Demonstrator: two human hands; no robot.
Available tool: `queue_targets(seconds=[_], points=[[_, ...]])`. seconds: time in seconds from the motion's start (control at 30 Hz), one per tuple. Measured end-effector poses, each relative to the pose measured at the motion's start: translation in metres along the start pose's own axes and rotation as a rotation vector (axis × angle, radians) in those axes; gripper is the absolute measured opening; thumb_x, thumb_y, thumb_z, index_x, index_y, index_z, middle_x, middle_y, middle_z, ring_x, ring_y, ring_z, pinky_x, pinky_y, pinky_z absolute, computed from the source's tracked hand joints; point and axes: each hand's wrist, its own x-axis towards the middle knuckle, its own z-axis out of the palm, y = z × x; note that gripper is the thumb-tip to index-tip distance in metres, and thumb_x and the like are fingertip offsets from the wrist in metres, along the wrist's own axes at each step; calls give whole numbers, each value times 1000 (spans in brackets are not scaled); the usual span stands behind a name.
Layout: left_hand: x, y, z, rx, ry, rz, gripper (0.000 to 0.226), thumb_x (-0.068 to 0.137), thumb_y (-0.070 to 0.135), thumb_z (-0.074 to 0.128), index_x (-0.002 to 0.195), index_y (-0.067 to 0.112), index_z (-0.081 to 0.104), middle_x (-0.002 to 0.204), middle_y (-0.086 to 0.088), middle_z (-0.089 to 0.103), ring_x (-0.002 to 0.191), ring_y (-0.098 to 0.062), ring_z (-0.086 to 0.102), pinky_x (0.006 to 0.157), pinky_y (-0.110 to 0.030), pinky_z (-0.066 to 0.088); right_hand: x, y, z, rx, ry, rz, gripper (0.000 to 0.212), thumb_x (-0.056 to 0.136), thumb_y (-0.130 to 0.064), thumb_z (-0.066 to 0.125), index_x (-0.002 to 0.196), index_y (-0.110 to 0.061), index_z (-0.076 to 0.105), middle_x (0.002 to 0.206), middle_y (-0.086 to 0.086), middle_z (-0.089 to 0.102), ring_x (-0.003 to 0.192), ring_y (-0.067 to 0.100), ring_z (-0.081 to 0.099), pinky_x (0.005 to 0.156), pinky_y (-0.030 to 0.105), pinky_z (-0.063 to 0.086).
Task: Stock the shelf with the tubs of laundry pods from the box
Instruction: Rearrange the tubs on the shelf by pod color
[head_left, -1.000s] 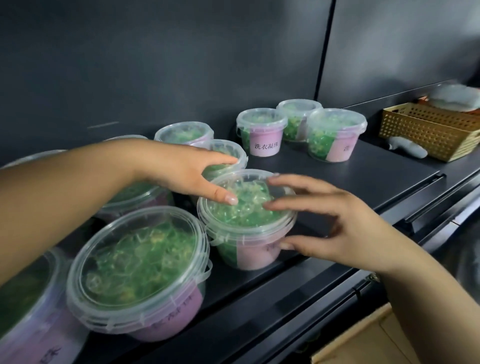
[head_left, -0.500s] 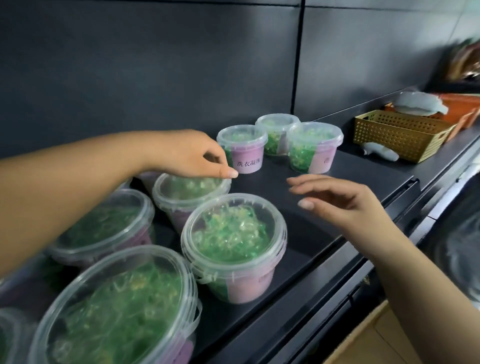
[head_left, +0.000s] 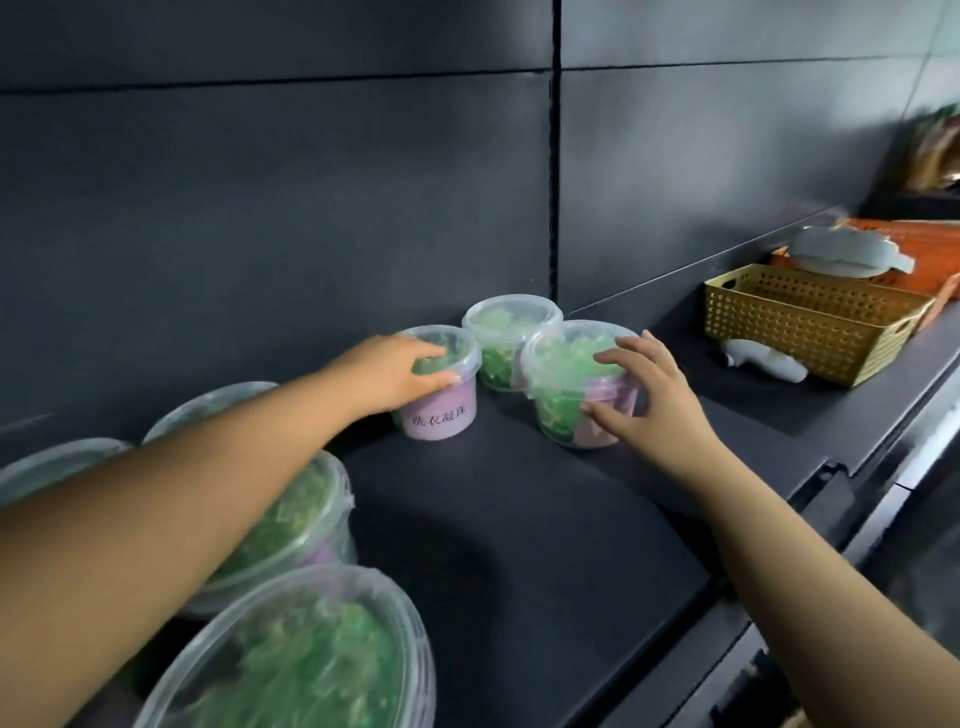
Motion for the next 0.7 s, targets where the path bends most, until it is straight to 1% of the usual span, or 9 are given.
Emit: queue_targets(seconds=[0.1,0.17,0.23,0.37,0.43,0.5,0.53,0.6,0.7], points=[[3,-11,4,1,22,-48,57,83,60,49,134,35,46,148,4,37,137,-18,32,110,-33,29,-3,4,3,-13,98,-109,45,64,-31,71,100,-5,69,113,15,61,123,39,45,105,37,29],[0,-17,1,46,18,-76,58,82,62,48,131,33,49,146,1,40,135,-21,35,107,-33,30,-11,2,4,-11,105,-177,47,66,-40,65,99,-7,70,110,13,63,120,35,47,105,25,26],[-4,-27,-3,63,18,-104,57,80,62,50,129,32,52,143,-2,43,132,-24,37,104,-33,31,-16,-1,5,2,98,-249,48,68,-43,60,100,-9,70,109,11,63,117,31,48,106,13,22],[-11,-46,-8,-23,20,-143,54,76,58,60,123,32,58,135,0,47,128,-23,40,100,-30,31,-20,-7,7,3,63,-356,55,70,-49,63,105,-6,67,107,3,61,114,21,47,106,14,24],[-13,-49,-10,-68,29,-135,50,75,55,64,118,31,61,123,2,50,123,-21,44,93,-28,32,-21,-14,8,16,44,-393,63,76,-60,58,105,-6,66,106,-2,60,110,19,46,105,13,25],[-14,-51,-9,-71,49,-110,47,73,54,66,113,30,63,113,4,49,119,-20,46,90,-27,32,-24,-24,11,27,38,-442,62,80,-62,50,101,-6,67,103,-5,58,107,16,47,104,9,23],[-14,-51,-7,-66,72,-87,46,73,53,67,112,29,64,113,4,49,118,-19,46,89,-25,31,-26,-28,14,32,37,-458,60,81,-61,49,99,-6,68,102,-5,59,106,15,48,104,9,21],[-15,-54,-2,-101,133,-39,43,74,51,66,109,26,63,123,4,48,121,-16,44,92,-22,29,-29,-34,20,63,24,-457,57,82,-59,50,97,-8,70,103,0,63,105,15,49,105,11,22],[-17,-54,3,-139,136,10,37,83,46,60,112,24,60,139,4,44,129,-14,38,101,-24,27,-32,-35,27,127,24,-430,52,83,-58,51,98,-12,70,114,11,59,113,16,46,105,14,25]])
